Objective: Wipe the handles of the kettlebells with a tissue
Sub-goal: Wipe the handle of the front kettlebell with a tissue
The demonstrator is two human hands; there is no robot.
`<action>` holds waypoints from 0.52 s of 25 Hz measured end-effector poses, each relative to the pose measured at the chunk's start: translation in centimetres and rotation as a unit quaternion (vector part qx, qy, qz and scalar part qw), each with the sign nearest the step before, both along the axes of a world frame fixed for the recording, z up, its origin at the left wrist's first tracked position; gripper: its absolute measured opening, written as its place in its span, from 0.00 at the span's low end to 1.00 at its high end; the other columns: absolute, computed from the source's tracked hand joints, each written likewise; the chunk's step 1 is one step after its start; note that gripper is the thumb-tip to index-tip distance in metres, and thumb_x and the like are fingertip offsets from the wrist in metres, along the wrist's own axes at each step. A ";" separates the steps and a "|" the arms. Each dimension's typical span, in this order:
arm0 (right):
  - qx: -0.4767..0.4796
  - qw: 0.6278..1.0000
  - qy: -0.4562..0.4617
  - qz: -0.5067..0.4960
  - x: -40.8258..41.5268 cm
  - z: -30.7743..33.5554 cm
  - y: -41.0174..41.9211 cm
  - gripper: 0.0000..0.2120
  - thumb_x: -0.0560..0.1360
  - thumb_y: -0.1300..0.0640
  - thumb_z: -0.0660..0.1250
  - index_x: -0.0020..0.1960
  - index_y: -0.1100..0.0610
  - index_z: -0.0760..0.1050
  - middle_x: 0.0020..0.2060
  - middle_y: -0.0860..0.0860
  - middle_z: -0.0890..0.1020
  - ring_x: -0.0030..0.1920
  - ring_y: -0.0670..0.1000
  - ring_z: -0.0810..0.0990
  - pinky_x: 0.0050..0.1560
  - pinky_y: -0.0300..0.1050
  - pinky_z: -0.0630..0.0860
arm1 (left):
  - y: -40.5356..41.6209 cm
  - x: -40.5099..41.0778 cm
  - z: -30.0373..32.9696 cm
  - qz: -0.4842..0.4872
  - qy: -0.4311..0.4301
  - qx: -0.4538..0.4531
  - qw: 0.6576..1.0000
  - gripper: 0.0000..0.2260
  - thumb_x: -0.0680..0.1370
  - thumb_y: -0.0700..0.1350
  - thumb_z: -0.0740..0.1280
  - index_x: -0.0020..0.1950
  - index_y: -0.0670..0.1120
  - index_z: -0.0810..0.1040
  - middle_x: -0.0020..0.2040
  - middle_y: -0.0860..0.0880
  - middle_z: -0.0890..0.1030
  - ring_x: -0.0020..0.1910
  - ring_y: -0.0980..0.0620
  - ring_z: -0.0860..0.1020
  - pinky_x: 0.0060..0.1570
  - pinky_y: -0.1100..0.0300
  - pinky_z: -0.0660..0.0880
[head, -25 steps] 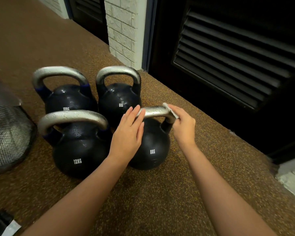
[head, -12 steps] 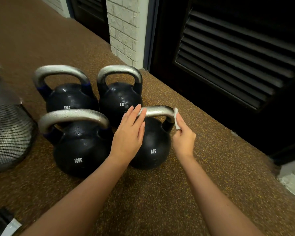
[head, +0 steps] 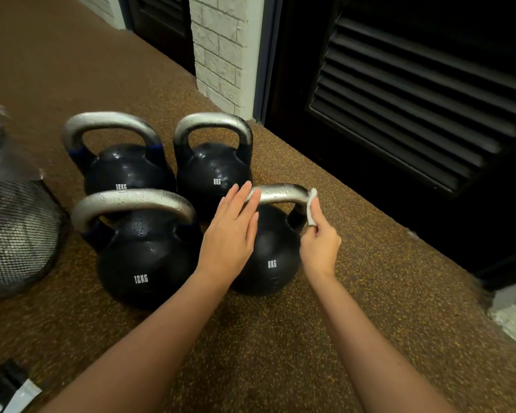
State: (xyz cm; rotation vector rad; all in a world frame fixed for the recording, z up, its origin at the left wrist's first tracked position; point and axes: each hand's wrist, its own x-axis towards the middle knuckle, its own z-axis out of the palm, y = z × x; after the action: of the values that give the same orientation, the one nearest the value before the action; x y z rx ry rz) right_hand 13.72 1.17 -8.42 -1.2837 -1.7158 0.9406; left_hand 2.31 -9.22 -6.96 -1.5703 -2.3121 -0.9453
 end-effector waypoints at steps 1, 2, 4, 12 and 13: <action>-0.027 0.999 -0.017 -0.017 -0.2 0.1 0.4 0.26 0.75 0.71 0.55 0.69 0.52 0.69 0.50 0.56 0.81 0.44 0.50 0.76 0.54 0.41 0.72 | 0.0 0.0 0.0 0.000 0.000 0.000 1.000 0.21 0.80 0.48 0.51 0.71 0.44 0.66 0.72 0.45 0.67 0.73 0.46 0.62 0.67 0.46 0.68; -0.036 0.999 -0.031 -0.025 -0.4 0.4 0.8 0.26 0.75 0.70 0.55 0.69 0.52 0.70 0.46 0.56 0.81 0.42 0.50 0.75 0.49 0.39 0.70 | 0.0 0.0 0.0 0.000 0.000 0.001 1.000 0.21 0.80 0.48 0.51 0.71 0.44 0.66 0.72 0.45 0.67 0.73 0.46 0.62 0.67 0.46 0.68; -0.027 0.998 -0.047 -0.013 -0.8 1.1 2.0 0.24 0.75 0.70 0.55 0.67 0.54 0.73 0.50 0.56 0.82 0.46 0.53 0.78 0.49 0.37 0.70 | 0.0 0.0 0.0 0.001 0.000 0.004 1.000 0.21 0.80 0.48 0.51 0.71 0.43 0.66 0.72 0.45 0.67 0.73 0.46 0.62 0.67 0.46 0.68; 0.124 0.977 -0.088 0.152 -0.4 4.2 4.0 0.21 0.71 0.72 0.61 0.57 0.53 0.80 0.53 0.49 0.82 0.57 0.46 0.77 0.60 0.36 0.69 | -0.1 -0.1 0.1 0.001 0.001 0.003 1.000 0.21 0.80 0.49 0.51 0.71 0.44 0.66 0.72 0.46 0.67 0.73 0.47 0.62 0.70 0.51 0.64; 0.150 0.977 -0.069 0.133 -0.2 3.7 3.3 0.23 0.71 0.74 0.60 0.59 0.55 0.79 0.55 0.49 0.81 0.59 0.45 0.76 0.63 0.35 0.68 | -0.1 -0.1 0.1 0.000 0.003 0.001 1.000 0.21 0.80 0.48 0.51 0.71 0.44 0.66 0.72 0.46 0.67 0.73 0.47 0.62 0.70 0.51 0.64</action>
State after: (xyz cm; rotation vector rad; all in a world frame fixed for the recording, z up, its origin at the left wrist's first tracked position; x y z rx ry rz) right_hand 13.56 4.46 -4.69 -0.9549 -2.0866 0.7143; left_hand 2.23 -9.36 -6.86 -1.5698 -2.3074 -0.9407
